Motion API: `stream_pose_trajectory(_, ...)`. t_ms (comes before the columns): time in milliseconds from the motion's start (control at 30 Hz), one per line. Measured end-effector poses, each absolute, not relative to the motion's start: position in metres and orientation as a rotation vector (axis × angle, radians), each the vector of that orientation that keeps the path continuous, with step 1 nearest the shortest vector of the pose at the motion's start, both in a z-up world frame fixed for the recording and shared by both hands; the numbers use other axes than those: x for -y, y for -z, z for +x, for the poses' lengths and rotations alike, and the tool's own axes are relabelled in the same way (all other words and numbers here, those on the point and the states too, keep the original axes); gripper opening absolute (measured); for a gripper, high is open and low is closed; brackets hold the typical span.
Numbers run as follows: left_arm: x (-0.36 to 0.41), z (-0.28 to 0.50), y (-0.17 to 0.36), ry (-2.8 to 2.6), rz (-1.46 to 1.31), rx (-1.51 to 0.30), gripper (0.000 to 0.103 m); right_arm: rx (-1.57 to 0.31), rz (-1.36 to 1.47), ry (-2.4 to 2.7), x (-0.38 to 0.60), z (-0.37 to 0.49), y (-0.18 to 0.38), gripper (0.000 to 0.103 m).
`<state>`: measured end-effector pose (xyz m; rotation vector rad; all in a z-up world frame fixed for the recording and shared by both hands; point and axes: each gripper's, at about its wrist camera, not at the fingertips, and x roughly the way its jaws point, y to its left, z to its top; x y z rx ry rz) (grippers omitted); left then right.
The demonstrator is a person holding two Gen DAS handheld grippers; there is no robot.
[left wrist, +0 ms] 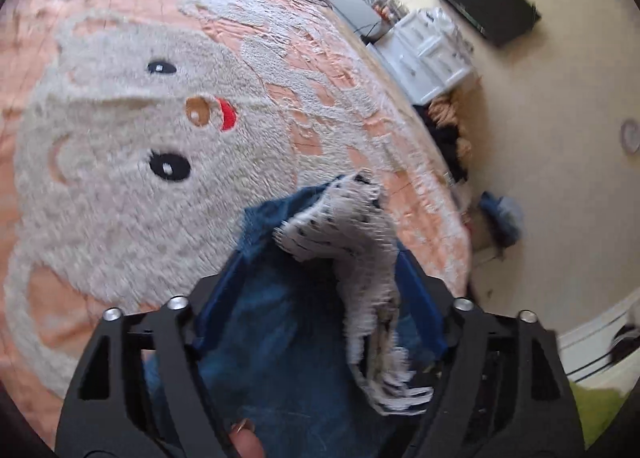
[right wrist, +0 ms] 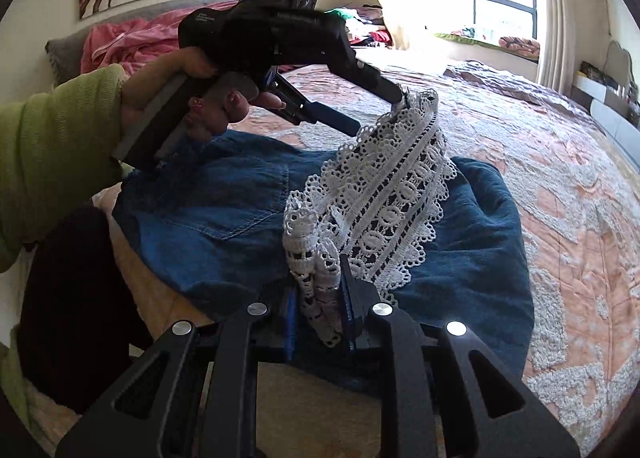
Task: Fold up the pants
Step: 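Lift the lace edge with both grippers and fold it over the denim pants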
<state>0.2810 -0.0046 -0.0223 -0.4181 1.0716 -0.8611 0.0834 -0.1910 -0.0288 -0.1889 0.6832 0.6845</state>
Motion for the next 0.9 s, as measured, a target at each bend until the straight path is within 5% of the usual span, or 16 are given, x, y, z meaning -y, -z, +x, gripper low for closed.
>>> stream_pose_trajectory(200,0.025,0.271,0.033,0.824,-0.416,-1.098,0.073,-0.674,-0.257,-0.723,0.185,0.074,0.037,0.019)
stream_pose_trajectory(233,0.03,0.272,0.036,0.787,-0.389,-1.112,0.066,-0.673,-0.253,-0.734,0.187,0.074,0.036,0.02)
stream_pose_trajectory(267,0.034,0.274,0.039,0.745,-0.359,-1.125,0.042,-0.674,-0.246,-0.745,0.188,0.074,0.036,0.024)
stream_pose_trajectory(333,0.037,0.276,0.045,0.693,-0.342,-1.135,0.018,-0.671,-0.204,-0.773,0.194,0.073,0.034,0.033)
stream_pose_trajectory(567,0.037,0.26,0.034,0.611,-0.124,-1.05,0.019,-0.605,-0.054,-0.767,0.24,0.071,0.008,0.047)
stream_pose_trajectory(900,0.048,0.253,0.043,0.529,0.014,-0.997,0.035,-0.794,-0.07,-0.567,0.249,0.113,0.035,0.048)
